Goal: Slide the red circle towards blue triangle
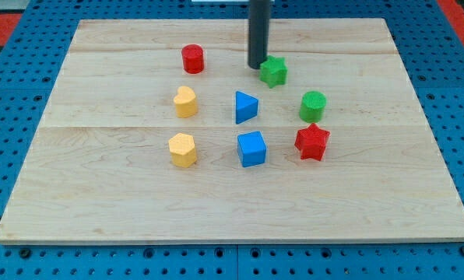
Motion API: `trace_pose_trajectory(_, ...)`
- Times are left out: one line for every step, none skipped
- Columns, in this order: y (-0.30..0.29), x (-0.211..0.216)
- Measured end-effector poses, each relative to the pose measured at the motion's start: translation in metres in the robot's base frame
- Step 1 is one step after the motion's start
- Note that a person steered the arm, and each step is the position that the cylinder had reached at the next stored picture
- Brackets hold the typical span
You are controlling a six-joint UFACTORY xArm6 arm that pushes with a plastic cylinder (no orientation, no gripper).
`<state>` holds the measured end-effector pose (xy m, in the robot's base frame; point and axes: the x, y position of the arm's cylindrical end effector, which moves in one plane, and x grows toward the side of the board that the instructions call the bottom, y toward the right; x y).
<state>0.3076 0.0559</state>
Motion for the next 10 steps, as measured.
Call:
trace_pose_trajectory(0.038, 0.0)
trace_pose_trajectory(0.022, -0.012)
trace_pose_trajectory(-0.038, -0.046)
trace_pose_trajectory(-0.116, -0.06)
trace_pose_trajectory(-0.153, -0.061)
trace_pose_trajectory(-0.155, -0.045)
trace_pose_trajectory(-0.147, -0.038)
trace_pose_trajectory(-0.143, -0.029)
trace_pose_trajectory(-0.13, -0.022)
trace_pose_trajectory(-0.109, -0.016)
